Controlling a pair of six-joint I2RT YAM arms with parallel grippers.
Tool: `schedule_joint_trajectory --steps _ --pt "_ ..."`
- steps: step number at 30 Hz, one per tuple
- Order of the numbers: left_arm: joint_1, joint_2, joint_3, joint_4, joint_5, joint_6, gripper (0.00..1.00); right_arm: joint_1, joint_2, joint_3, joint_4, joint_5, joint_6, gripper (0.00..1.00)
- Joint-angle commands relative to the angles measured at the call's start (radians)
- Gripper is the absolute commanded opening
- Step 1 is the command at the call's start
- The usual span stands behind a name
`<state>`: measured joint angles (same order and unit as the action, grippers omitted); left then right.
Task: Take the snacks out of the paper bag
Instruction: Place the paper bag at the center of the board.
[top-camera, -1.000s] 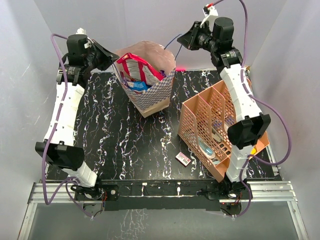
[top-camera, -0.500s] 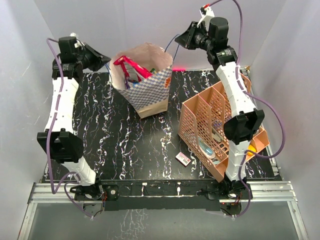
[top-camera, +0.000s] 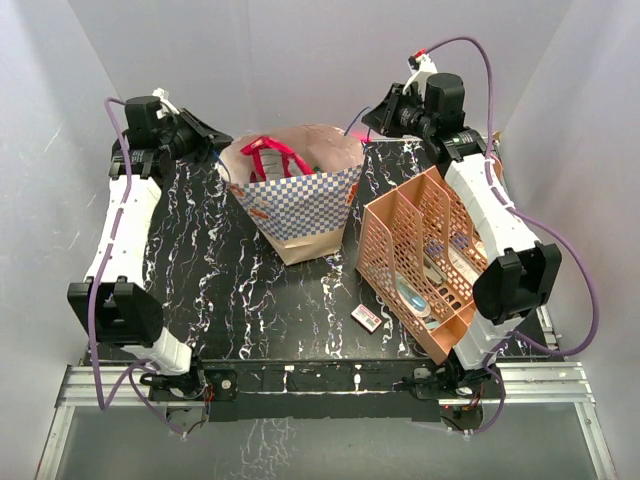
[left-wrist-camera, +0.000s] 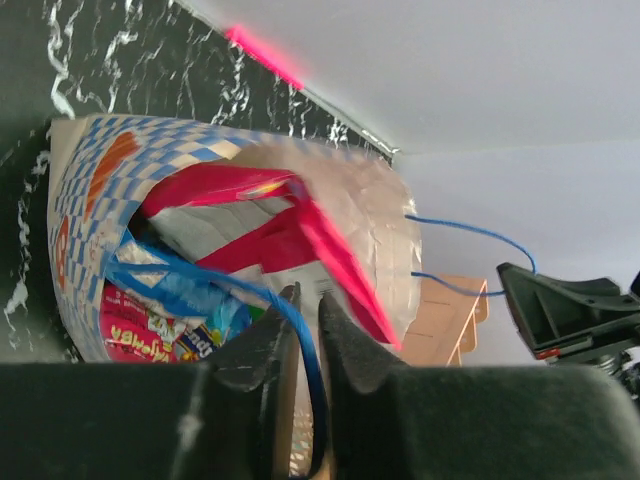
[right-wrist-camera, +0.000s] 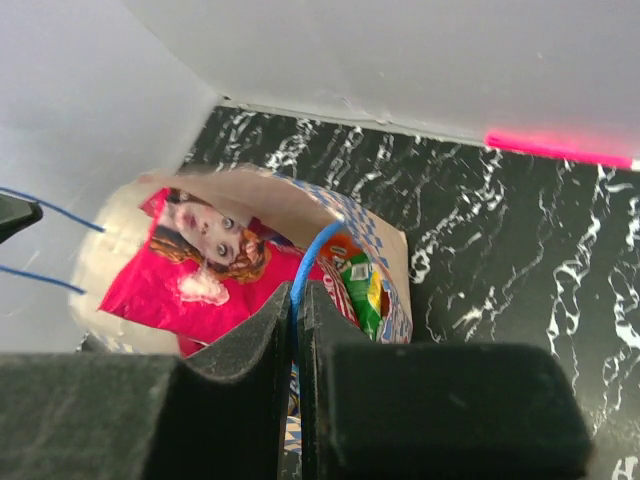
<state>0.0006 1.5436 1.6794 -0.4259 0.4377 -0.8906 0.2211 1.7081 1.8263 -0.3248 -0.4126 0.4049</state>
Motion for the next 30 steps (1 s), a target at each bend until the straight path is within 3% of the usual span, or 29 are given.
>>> schedule_joint_trajectory --steps 1,5,8,10,13,19,23,26,30 --pt "0.012 -0.011 0.048 0.013 -0.006 0.073 0.23 -0.011 -0.042 0.042 0.121 0.058 -0.025 0.08" --pt "0.009 -0.058 0.118 -0.069 -0.122 0.186 0.59 -0.011 -0.038 0.145 0.067 0.086 -0.064 0.08" --pt "-0.004 -0.097 0.18 -0.112 -0.224 0.259 0.78 -0.011 -0.062 0.124 0.059 0.106 -0.072 0.08" --pt "-0.036 -0.101 0.231 -0.144 -0.272 0.304 0.85 -0.011 -0.088 0.097 0.064 0.125 -0.067 0.08" --pt "-0.127 -0.086 0.306 -0.187 -0.35 0.359 0.9 -0.012 -0.133 0.062 0.062 0.191 -0.069 0.08" --pt "-0.45 0.049 0.507 -0.304 -0.55 0.466 0.9 -0.021 -0.204 0.014 0.041 0.304 -0.093 0.08" --pt "-0.618 0.071 0.451 -0.282 -0.693 0.498 0.89 -0.025 -0.226 0.017 0.025 0.31 -0.109 0.08" --pt "-0.686 0.07 0.392 -0.278 -0.805 0.517 0.89 -0.026 -0.242 0.015 0.012 0.306 -0.123 0.07" --pt "-0.692 0.114 0.372 -0.304 -0.869 0.5 0.93 -0.025 -0.264 0.0 0.009 0.291 -0.132 0.08"
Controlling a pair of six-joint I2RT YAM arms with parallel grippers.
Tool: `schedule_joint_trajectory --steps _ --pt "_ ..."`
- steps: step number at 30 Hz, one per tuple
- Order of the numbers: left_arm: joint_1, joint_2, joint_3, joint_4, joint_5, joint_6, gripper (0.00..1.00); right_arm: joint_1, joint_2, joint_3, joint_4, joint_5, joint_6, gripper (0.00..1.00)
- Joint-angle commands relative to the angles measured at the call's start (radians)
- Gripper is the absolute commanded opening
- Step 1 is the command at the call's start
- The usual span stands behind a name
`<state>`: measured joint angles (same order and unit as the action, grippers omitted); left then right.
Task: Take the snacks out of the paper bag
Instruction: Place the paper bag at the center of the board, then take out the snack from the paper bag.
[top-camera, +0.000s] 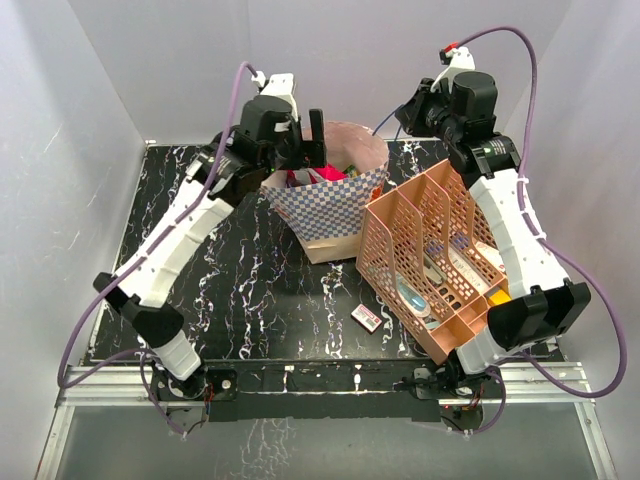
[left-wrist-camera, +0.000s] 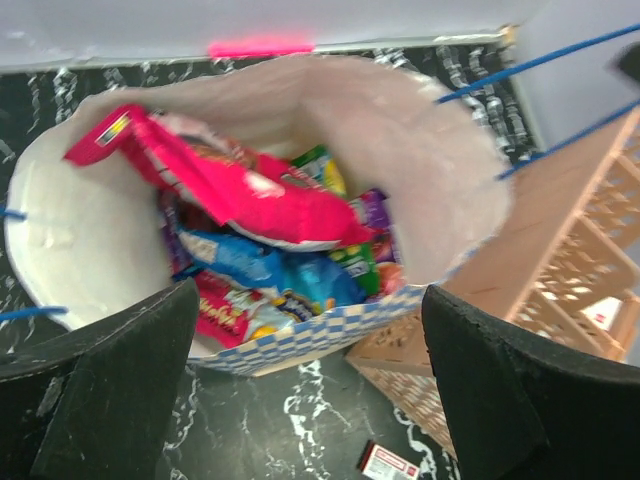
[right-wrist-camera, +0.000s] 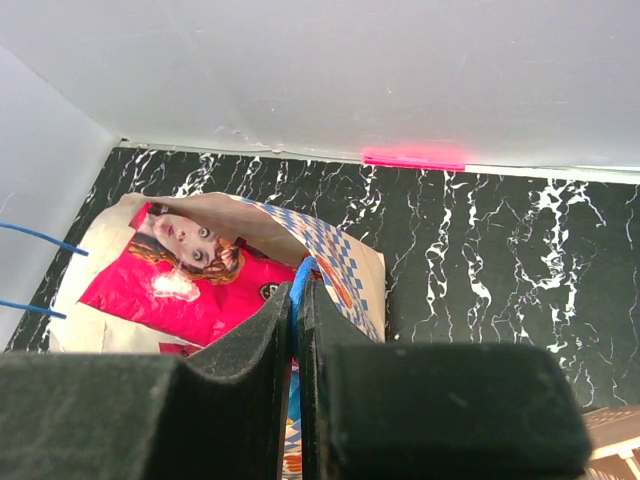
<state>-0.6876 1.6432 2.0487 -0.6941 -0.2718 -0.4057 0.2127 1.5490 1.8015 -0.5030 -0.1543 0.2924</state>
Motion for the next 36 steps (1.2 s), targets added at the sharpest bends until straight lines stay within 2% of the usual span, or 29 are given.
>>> schedule_joint_trajectory --steps 1,5,10,16,17,21,24,26,29,36 --pt "-0.004 0.044 0.023 -0.059 -0.185 -0.01 0.94 -0.016 -0.107 0.02 0.187 0.027 -0.019 0.08" --pt "-0.003 0.154 0.093 -0.103 -0.224 -0.068 0.94 -0.016 -0.121 -0.006 0.201 0.012 -0.011 0.08" --pt "0.005 0.238 0.092 -0.027 -0.232 -0.077 0.93 -0.017 -0.136 -0.03 0.207 -0.013 0.002 0.08" --pt "0.025 0.34 0.126 0.01 -0.245 -0.062 0.76 -0.017 -0.161 -0.067 0.212 -0.018 0.006 0.08" --pt "0.027 0.352 0.129 0.014 -0.234 -0.059 0.71 -0.017 -0.164 -0.073 0.213 -0.019 0.007 0.08" --pt "0.029 0.365 0.142 0.048 -0.169 -0.048 0.42 -0.017 -0.172 -0.092 0.214 -0.017 0.003 0.08" --pt "0.03 0.316 0.11 0.112 -0.167 -0.006 0.1 -0.016 -0.183 -0.106 0.209 -0.011 -0.005 0.08" --pt "0.03 0.265 0.082 0.173 -0.157 0.038 0.0 -0.016 -0.195 -0.126 0.213 -0.004 -0.007 0.08" --pt "0.03 0.198 0.074 0.232 -0.112 0.076 0.0 -0.017 -0.209 -0.158 0.226 0.001 -0.007 0.08" --pt "0.03 0.073 0.089 0.412 0.099 0.093 0.0 -0.016 -0.221 -0.205 0.253 0.002 0.007 0.08"
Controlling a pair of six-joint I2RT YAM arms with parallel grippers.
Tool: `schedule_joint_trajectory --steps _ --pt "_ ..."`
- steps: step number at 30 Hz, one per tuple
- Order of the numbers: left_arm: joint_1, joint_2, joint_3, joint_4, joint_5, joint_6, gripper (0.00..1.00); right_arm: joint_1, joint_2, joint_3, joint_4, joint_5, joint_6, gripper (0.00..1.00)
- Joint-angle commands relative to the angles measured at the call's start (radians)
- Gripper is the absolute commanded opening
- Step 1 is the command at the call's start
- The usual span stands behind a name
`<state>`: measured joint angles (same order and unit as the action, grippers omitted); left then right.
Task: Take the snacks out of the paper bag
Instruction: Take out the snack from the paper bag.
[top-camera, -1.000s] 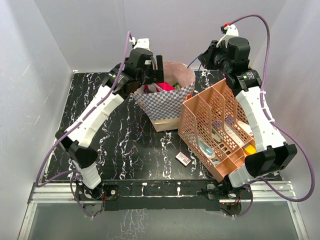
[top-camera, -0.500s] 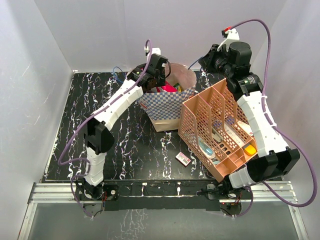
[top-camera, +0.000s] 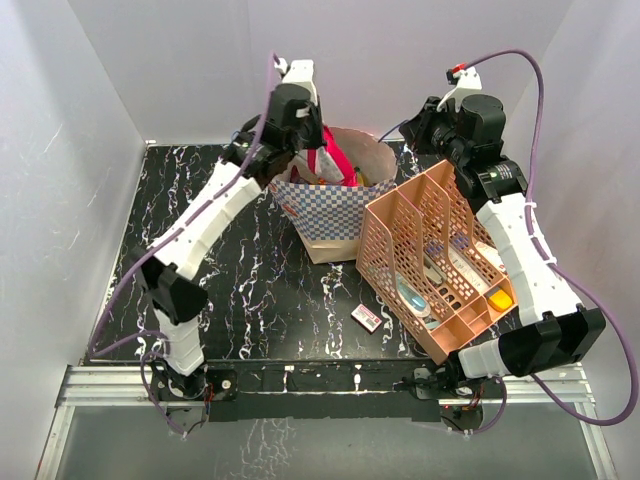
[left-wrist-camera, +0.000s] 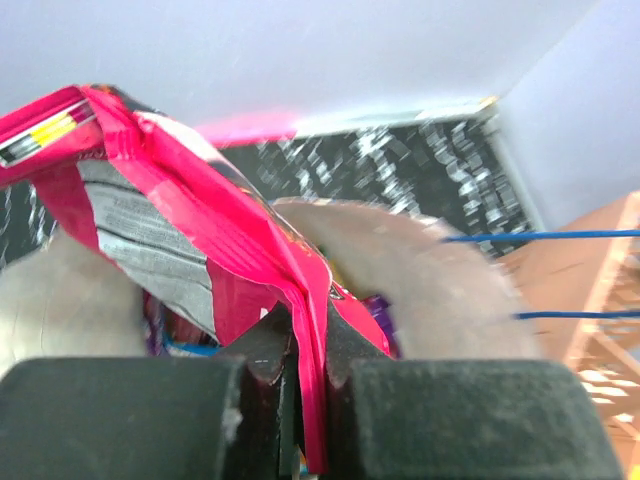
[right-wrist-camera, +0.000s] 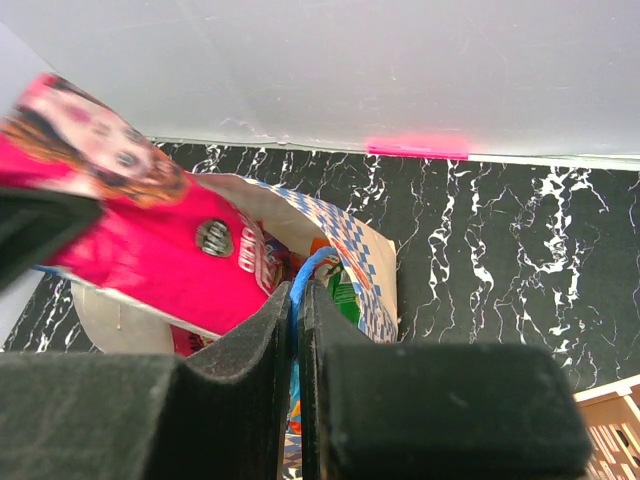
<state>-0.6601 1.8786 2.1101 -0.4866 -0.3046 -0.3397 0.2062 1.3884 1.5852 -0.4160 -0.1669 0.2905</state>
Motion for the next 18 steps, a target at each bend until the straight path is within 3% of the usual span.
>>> schedule_joint_trajectory --steps 1,9,13,18 --pt "0.001 -0.177 0.025 0.239 0.162 0.027 0.0 -0.01 -0.06 0.011 0.165 0.017 0.008 0.08" --pt "0.002 -0.319 0.064 0.432 0.201 0.088 0.0 -0.01 -0.064 0.004 0.162 0.034 -0.001 0.08" --pt "0.002 -0.482 -0.053 0.529 0.173 0.134 0.0 -0.01 -0.069 -0.009 0.185 0.042 -0.001 0.08" --pt "0.002 -0.719 -0.285 0.541 0.034 0.165 0.0 -0.01 -0.059 -0.004 0.188 0.028 0.002 0.08"
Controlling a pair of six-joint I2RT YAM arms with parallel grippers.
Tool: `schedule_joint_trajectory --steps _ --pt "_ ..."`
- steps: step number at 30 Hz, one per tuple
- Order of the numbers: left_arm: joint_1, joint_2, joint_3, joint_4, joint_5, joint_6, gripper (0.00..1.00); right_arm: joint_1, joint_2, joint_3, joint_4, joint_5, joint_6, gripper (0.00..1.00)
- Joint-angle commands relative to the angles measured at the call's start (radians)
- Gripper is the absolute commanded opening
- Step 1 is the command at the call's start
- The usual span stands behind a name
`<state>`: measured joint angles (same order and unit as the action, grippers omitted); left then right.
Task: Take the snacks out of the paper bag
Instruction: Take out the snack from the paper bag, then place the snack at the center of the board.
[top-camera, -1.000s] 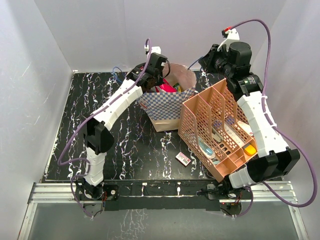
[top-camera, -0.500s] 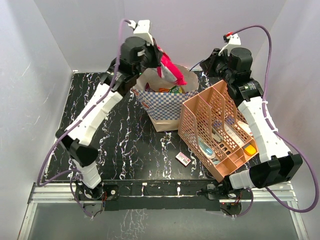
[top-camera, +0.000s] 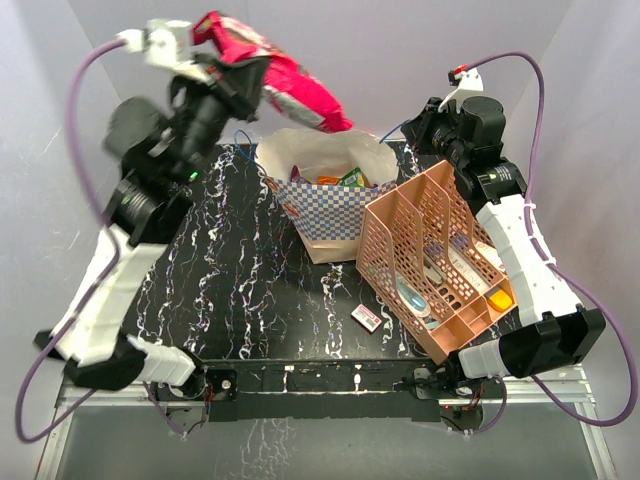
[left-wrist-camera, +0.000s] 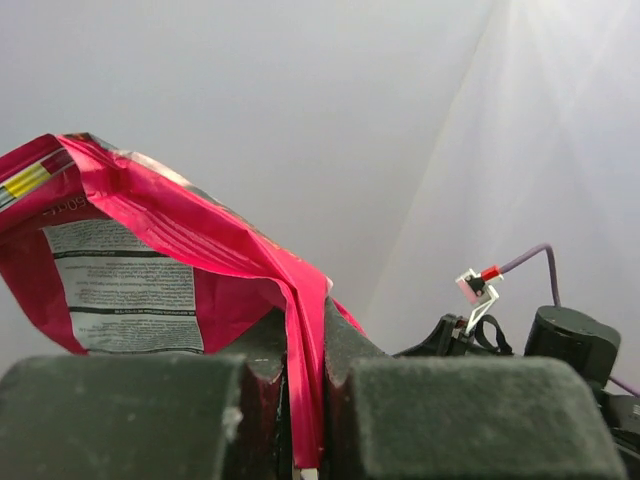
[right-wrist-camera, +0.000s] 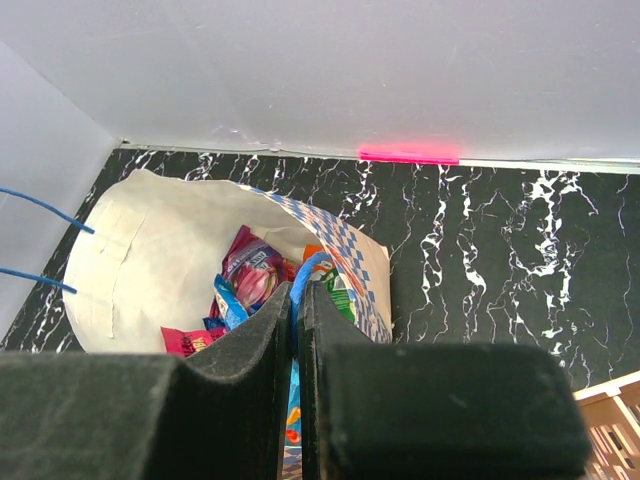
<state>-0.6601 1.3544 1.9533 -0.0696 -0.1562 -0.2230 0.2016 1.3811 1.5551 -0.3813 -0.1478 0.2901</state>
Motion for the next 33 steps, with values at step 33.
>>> schedule_joint_trajectory --steps 33 --pt "0.222 -0.264 -0.957 -0.116 -0.582 -0.205 0.0 -0.006 -0.067 -0.014 0.156 0.028 -0.005 0.08"
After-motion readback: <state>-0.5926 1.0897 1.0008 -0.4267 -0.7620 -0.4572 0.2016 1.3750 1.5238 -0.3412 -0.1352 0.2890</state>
